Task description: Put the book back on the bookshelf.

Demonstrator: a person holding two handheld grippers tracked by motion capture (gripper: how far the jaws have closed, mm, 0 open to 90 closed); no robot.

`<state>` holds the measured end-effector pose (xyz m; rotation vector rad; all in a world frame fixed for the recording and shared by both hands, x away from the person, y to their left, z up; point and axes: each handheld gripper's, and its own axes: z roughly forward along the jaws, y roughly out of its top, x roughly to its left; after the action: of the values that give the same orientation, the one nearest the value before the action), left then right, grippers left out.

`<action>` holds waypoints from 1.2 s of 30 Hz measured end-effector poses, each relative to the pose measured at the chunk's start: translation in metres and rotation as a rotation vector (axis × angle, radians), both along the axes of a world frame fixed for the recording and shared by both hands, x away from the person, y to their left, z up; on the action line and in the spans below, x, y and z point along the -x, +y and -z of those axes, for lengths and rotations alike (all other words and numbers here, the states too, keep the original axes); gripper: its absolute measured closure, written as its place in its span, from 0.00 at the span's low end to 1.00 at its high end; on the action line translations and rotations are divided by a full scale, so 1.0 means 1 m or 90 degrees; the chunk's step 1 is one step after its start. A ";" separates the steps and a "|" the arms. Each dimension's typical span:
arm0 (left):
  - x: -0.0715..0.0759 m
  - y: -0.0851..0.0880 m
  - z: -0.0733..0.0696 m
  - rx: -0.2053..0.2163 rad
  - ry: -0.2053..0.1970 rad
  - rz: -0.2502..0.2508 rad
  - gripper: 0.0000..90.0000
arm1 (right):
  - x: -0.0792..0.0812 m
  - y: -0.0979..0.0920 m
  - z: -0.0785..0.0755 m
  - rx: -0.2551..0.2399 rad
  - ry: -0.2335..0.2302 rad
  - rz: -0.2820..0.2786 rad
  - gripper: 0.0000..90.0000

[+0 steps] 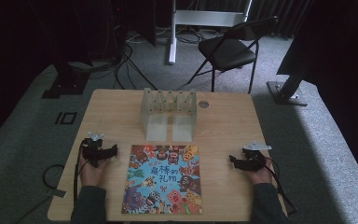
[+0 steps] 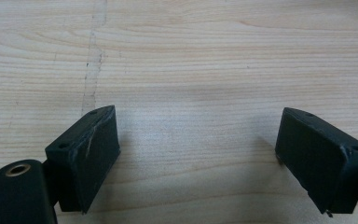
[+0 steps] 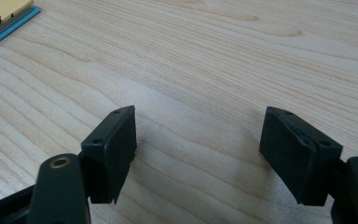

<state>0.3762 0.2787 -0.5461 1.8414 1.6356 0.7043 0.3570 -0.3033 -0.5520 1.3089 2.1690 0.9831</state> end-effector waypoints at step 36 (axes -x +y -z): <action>0.009 0.001 0.000 -0.002 -0.001 0.040 0.16 | 0.013 0.041 -0.035 0.020 -0.044 -0.068 0.35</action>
<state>0.3671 0.2800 -0.5463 1.8845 1.5703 0.6810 0.3436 -0.2619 -0.5173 1.1390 2.2118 1.0152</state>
